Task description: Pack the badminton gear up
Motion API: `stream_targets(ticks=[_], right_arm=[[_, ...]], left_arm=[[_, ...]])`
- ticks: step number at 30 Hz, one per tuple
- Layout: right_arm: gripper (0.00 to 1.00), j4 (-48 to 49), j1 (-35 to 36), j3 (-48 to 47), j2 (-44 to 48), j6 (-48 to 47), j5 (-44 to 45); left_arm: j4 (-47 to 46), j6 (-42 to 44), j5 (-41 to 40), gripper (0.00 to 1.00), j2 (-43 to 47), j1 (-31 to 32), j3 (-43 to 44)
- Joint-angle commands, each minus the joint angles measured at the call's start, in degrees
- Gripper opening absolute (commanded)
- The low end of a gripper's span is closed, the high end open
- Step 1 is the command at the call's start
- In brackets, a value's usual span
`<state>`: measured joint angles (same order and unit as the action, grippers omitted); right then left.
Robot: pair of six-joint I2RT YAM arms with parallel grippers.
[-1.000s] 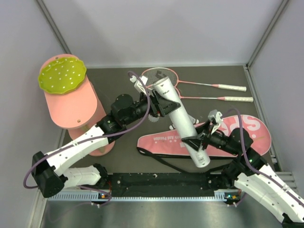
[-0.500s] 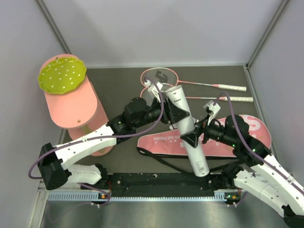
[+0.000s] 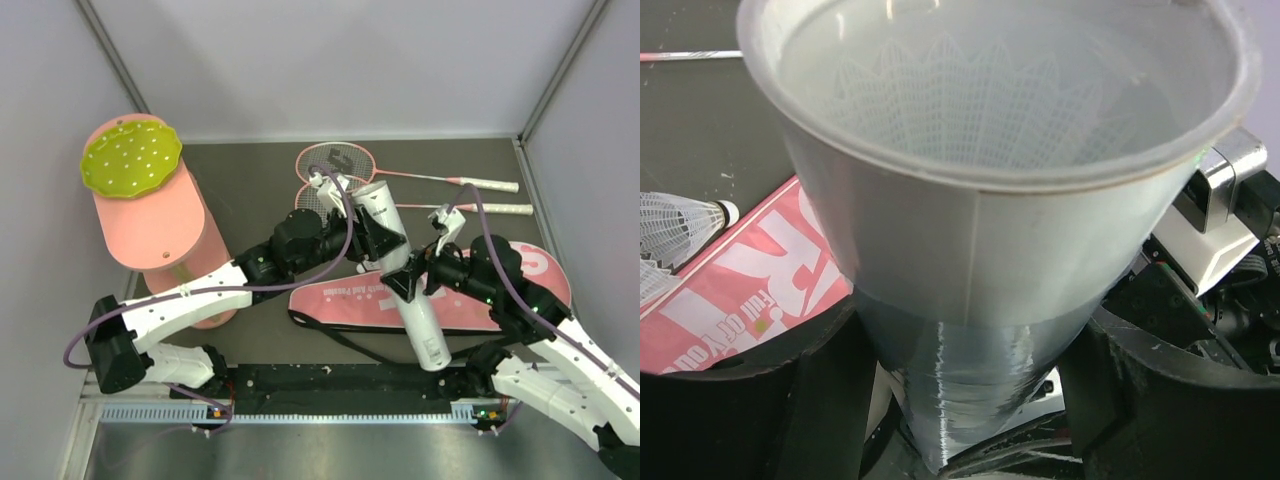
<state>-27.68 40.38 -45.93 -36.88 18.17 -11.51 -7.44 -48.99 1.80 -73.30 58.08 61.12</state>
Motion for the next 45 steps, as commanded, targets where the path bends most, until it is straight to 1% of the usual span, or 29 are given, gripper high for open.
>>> stream_targets(ticks=[1,7,9,10,11,12,15,16,17,19,20,21,22,23,24,26,28,29,30,31,32,33,34,35,37,39,42,43,45], right_arm=[[0.88,3.33,1.1,-2.41,-1.87,-0.77,2.89],[0.87,7.28,1.63,-1.71,-4.77,-3.05,5.62],[0.86,8.6,1.72,-0.92,-5.39,-4.54,5.45],[0.85,10.26,1.72,-0.57,-5.39,-5.94,5.27],[0.84,10.98,1.72,-0.21,-5.48,-6.65,5.27],[0.81,11.85,1.81,0.57,-5.31,-7.18,5.09],[0.77,14.58,1.72,2.77,-3.99,-10.52,6.58],[0.76,15.8,1.72,3.21,-3.64,-12.27,6.41],[0.76,16.51,1.72,4.0,-3.2,-13.16,5.45],[0.74,17.74,1.72,4.53,-2.67,-14.83,4.22],[0.71,18.45,1.72,5.14,-2.58,-15.01,3.52],[0.68,19.5,1.72,5.59,-2.41,-15.45,3.16],[0.63,20.55,1.63,6.11,-2.4,-15.88,2.64],[0.53,22.48,1.72,6.99,-2.66,-15.98,2.11],[0.5,22.76,1.72,7.0,-3.02,-15.98,2.36],[0.49,23.72,1.72,7.17,-4.33,-16.06,1.41],[0.54,23.55,1.63,7.0,-5.65,-15.8,0.61],[0.68,23.03,1.63,6.21,-7.92,-15.71,0.44],[0.76,20.59,1.63,5.42,-10.03,-14.41,1.56],[0.81,19.0,1.63,4.46,-12.14,-13.18,2.88],[0.9,17.33,1.63,2.19,-17.38,-12.12,4.2],[0.96,13.74,1.81,1.03,-19.96,-9.76,4.21],[0.98,12.49,2.15,-0.11,-22.33,-8.52,4.65],[0.99,11.43,3.03,-1.69,-27.23,-7.55,5.09],[0.99,9.59,4.87,-3.45,-31.47,-6.31,5.88],[0.99,9.4,9.69,-5.56,-36.21,-7.36,9.73],[0.99,9.49,14.09,-8.81,-41.49,-9.02,15.8],[0.99,9.49,14.72,-9.69,-44.82,-9.21,17.29],[0.99,9.22,15.6,-11.89,-48.27,-9.64,22.83]], left_arm=[[-5.92,-4.09,-0.66,0.5,-0.88,0.27,1.1],[-6.36,-4.54,-1.27,0.5,-0.36,0.27,0.14],[-6.18,-4.18,-1.28,0.51,0.08,0.27,-0.39],[-6.09,-3.75,-1.28,0.54,0.69,0.27,-0.56],[-5.66,-3.31,-1.28,0.57,0.96,0.27,-0.91],[-5.31,-3.04,-1.28,0.72,1.49,0.1,-0.92],[-2.59,1.33,-1.28,0.92,4.82,-0.25,-1.79],[-0.92,2.31,-1.28,0.97,7.44,-0.6,-2.23],[2.49,3.28,-1.28,0.98,9.03,-1.3,-2.41],[5.67,6.53,-3.38,0.98,14.83,-2.09,-3.37],[7.08,7.41,-3.3,0.98,16.94,-2.88,-3.55],[11.27,8.73,-3.47,0.98,20.7,-3.41,-3.64],[12.96,9.43,-3.65,0.98,22.48,-3.76,-3.56],[14.89,9.96,-4.0,0.98,24.15,-4.2,-3.47],[18.13,10.93,-5.57,0.98,27.12,-4.38,-3.29],[21.4,11.81,-6.89,0.98,29.43,-4.3,-2.59],[25.61,11.99,-9.35,0.98,31.46,-4.38,-1.8],[26.51,11.56,-9.88,0.98,31.9,-4.38,-1.71],[27.3,10.77,-10.24,0.98,32.25,-4.3,-1.71],[28.78,10.32,-10.5,0.98,32.08,-4.3,-1.45],[29.5,10.23,-10.5,0.98,31.99,-4.3,-1.27],[30.2,10.32,-10.59,0.97,31.81,-4.38,-1.1],[30.81,10.49,-10.85,0.96,31.81,-4.3,-0.75],[31.52,10.5,-11.73,0.95,32.07,-4.38,-0.92],[30.83,10.76,-12.87,0.95,34.26,-4.38,-2.49],[28.89,11.2,-13.67,0.95,37.24,-4.3,-3.9],[28.8,12.07,-14.63,0.95,40.41,-4.3,-5.14],[29.23,12.34,-14.9,0.95,40.86,-4.38,-4.96],[31.25,12.95,-15.68,0.95,42.09,-4.38,-4.52]])
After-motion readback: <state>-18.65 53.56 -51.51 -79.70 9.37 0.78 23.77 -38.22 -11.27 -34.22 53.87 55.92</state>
